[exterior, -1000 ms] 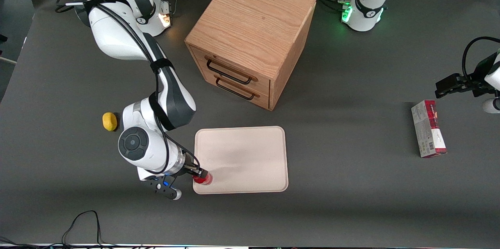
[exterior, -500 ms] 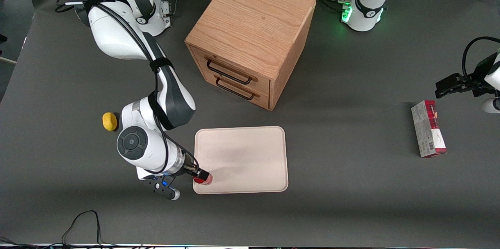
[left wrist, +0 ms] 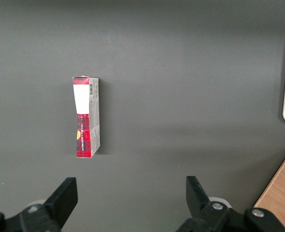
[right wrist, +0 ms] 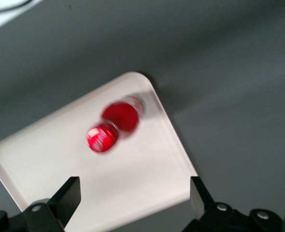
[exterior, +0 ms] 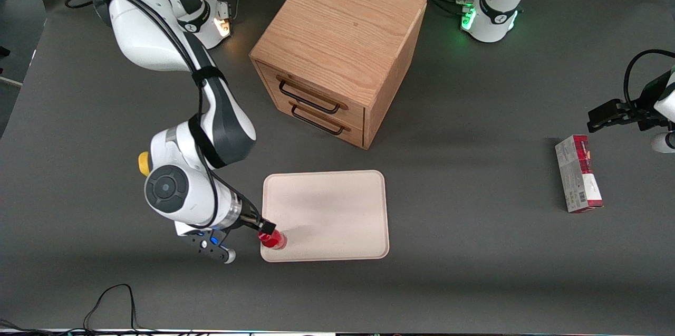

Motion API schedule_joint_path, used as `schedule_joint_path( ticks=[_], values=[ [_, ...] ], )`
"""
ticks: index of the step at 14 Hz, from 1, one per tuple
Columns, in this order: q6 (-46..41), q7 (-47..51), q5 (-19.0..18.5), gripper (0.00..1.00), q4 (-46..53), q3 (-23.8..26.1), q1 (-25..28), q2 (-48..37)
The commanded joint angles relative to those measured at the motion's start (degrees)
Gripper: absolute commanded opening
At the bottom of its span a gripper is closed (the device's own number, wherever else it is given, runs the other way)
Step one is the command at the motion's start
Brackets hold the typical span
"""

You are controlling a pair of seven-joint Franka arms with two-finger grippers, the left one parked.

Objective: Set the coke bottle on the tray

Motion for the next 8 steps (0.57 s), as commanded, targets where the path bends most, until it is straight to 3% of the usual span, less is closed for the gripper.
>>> schedule_joint_path(
  ticks=[1,5,8],
  values=[
    [1.8,-8.8,-0.7,1.0,-20.5,-0.3,-0.3,-15.3],
    [5.5,-20.8,-0.8,1.0,-41.2,-1.1,-2.6,-30.9],
    [5.5,-28.0,-1.1,1.0,-51.5,-1.2,-4.3,-39.6]
  ],
)
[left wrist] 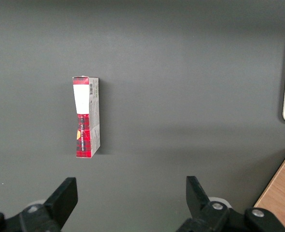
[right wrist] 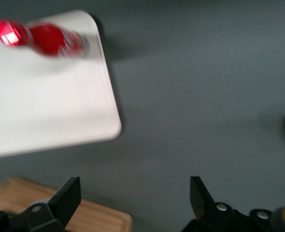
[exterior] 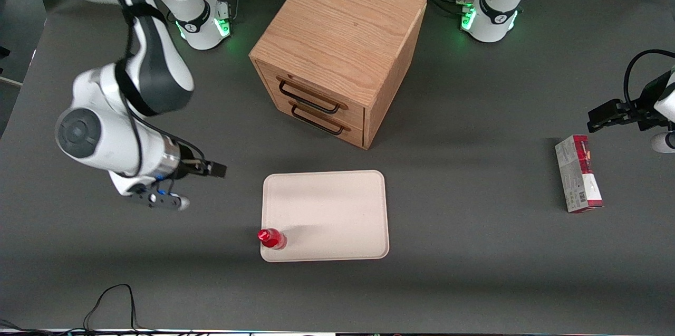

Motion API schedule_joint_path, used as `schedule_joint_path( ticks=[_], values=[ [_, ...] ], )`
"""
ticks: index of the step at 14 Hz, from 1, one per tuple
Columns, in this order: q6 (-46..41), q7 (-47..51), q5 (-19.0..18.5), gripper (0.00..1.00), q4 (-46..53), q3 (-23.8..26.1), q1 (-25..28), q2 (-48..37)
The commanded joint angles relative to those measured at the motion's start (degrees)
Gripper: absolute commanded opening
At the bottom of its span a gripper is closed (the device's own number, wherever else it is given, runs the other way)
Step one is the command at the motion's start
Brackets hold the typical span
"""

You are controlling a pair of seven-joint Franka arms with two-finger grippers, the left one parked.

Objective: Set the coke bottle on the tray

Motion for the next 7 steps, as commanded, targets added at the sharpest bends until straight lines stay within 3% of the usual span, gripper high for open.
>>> schedule_joint_path(
  ticks=[1,7],
  values=[
    [2.8,-4.2,-2.7,1.0,-13.8,0.3,-0.4,-11.0],
    [-3.7,-14.1,-5.4,1.0,-18.3,0.6,-6.1,-21.6]
  ],
)
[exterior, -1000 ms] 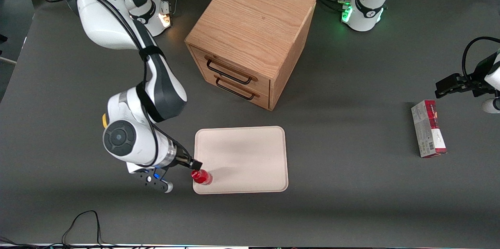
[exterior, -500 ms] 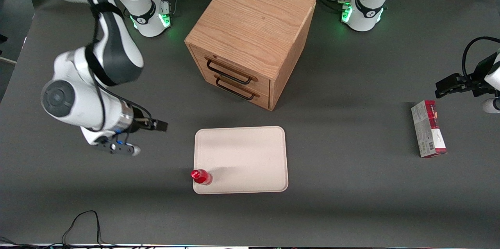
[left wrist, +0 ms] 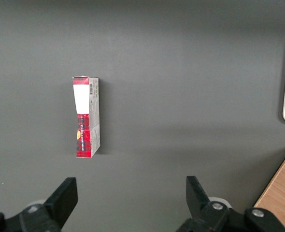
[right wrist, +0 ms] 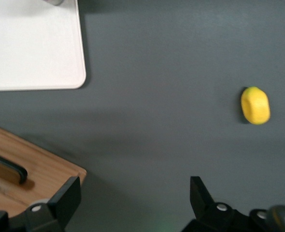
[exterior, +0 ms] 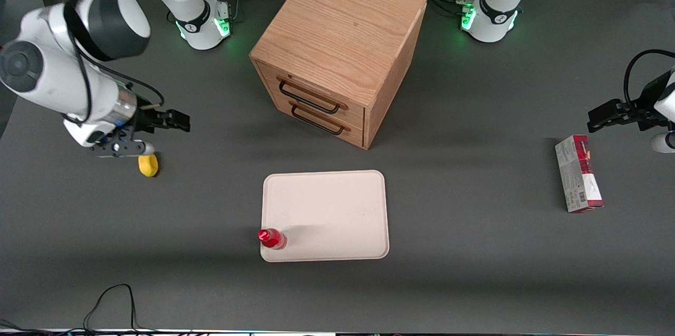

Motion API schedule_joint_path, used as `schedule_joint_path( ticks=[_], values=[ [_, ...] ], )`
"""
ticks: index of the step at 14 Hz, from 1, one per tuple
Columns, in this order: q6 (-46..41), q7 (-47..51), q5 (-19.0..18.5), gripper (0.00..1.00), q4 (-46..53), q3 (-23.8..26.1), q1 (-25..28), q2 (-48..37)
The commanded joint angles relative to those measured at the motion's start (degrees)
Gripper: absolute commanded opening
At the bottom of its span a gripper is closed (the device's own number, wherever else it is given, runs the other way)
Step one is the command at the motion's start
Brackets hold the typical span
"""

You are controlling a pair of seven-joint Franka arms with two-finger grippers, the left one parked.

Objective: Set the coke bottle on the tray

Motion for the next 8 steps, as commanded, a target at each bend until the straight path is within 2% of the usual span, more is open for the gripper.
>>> schedule_joint_path(
  ticks=[1,5,8],
  values=[
    [-3.2,-3.6,-2.1,1.0,-1.6,0.6,-2.7,-4.9],
    [-9.4,-3.6,-2.7,1.0,5.9,0.4,-3.0,-3.8],
    [-12.7,-5.9,-2.7,1.0,7.7,1.0,-4.6,-3.3]
  ],
)
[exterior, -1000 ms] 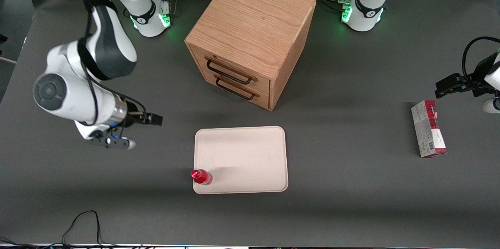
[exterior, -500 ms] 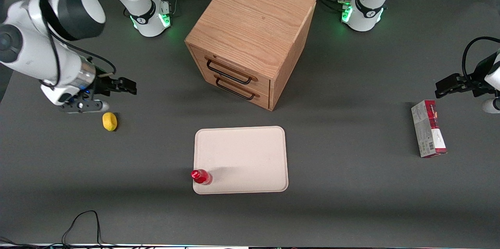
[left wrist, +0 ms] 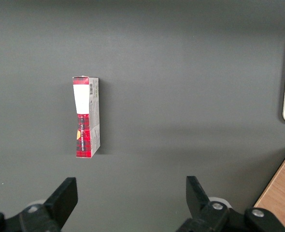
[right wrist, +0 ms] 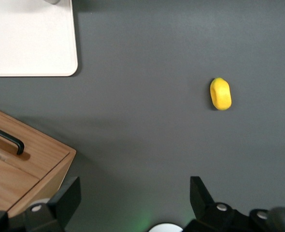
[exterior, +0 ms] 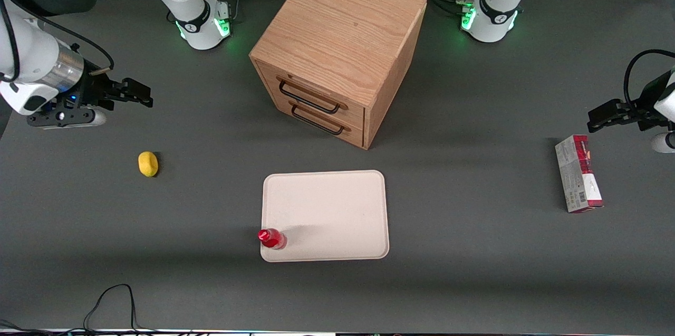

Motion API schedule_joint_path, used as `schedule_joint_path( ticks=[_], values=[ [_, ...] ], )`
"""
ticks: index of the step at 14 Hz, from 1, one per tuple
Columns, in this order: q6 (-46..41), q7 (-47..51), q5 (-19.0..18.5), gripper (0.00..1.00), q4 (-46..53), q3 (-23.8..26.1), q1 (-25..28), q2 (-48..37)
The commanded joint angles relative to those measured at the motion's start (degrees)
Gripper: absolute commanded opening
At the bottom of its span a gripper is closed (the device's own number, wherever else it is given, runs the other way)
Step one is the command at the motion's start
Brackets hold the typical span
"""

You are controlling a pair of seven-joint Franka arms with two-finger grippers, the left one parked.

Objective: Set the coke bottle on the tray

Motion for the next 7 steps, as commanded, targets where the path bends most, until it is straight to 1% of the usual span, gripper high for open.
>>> schedule_joint_path(
  ticks=[1,4,5,6,7],
  values=[
    [-3.8,-4.4,-0.5,1.0,2.5,0.9,-1.8,1.0],
    [-4.4,-4.6,-0.5,1.0,4.0,2.1,-2.4,1.0],
    [-4.5,-4.7,-1.6,1.0,4.0,3.5,-2.6,1.0],
    [-4.7,-5.1,-3.3,1.0,4.9,3.9,-2.5,1.4],
    [-5.3,-7.4,-3.4,1.0,6.3,3.9,-2.4,2.4]
  ],
)
